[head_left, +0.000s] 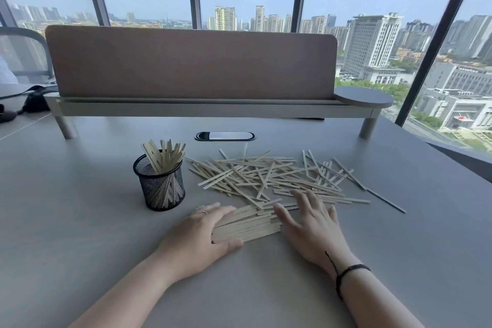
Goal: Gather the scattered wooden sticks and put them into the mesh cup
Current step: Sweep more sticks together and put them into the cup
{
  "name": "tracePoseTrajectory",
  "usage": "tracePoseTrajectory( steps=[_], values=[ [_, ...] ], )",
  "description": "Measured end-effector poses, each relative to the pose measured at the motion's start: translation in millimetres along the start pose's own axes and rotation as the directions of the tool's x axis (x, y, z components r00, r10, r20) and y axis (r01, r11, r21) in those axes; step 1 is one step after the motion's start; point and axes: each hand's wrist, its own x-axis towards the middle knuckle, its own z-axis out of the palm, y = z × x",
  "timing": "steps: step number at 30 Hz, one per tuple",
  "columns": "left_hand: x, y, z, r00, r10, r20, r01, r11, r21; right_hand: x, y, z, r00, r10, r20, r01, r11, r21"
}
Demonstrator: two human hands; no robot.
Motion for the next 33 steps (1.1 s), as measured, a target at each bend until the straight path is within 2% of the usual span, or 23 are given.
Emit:
tracePoseTrajectory(
  steps=[4, 10, 15, 18, 24, 26, 29, 33],
  values=[
    [0.9, -2.9, 1.2, 0.999, 0.035, -0.021, -0.036, 0.998, -0.053, -3.8, -26.1, 9.3, 0.996, -0.092, 0.02, 0.089, 0.988, 0.13],
    [2.1, -4.5, 2.2, 0.994, 0.099, -0.036, -0.103, 0.989, -0.105, -4.6, -35.8, 12.1, 0.983, -0.178, 0.048, 0.165, 0.965, 0.205],
    [3.4, -3.6, 4.7, 0.984, 0.18, -0.01, -0.18, 0.982, -0.062, -4.6, -41.2, 13.8, 0.96, -0.272, 0.061, 0.256, 0.947, 0.196],
    [2.0, 1.0, 4.3, 0.98, 0.192, 0.045, -0.194, 0.98, 0.037, -4.0, -39.8, 14.6, 0.95, -0.306, 0.065, 0.288, 0.937, 0.199],
    [-1.4, 13.4, 7.2, 0.977, 0.195, 0.084, -0.209, 0.952, 0.225, -2.3, -30.0, 14.6, 0.965, -0.262, -0.028, 0.255, 0.903, 0.346],
    [-1.6, 14.7, 8.1, 0.978, 0.195, 0.074, -0.207, 0.945, 0.254, -5.3, -28.3, 11.4, 0.966, -0.252, -0.048, 0.254, 0.915, 0.313],
    [-2.3, 12.8, 11.4, 0.959, 0.281, -0.037, -0.25, 0.9, 0.356, -6.4, -23.4, 6.0, 0.978, -0.191, -0.086, 0.206, 0.954, 0.217],
    [-2.9, 10.7, 13.7, 0.93, 0.349, -0.113, -0.286, 0.882, 0.375, -2.0, -9.7, 2.9, 0.987, -0.027, -0.159, 0.054, 0.984, 0.169]
  ],
)
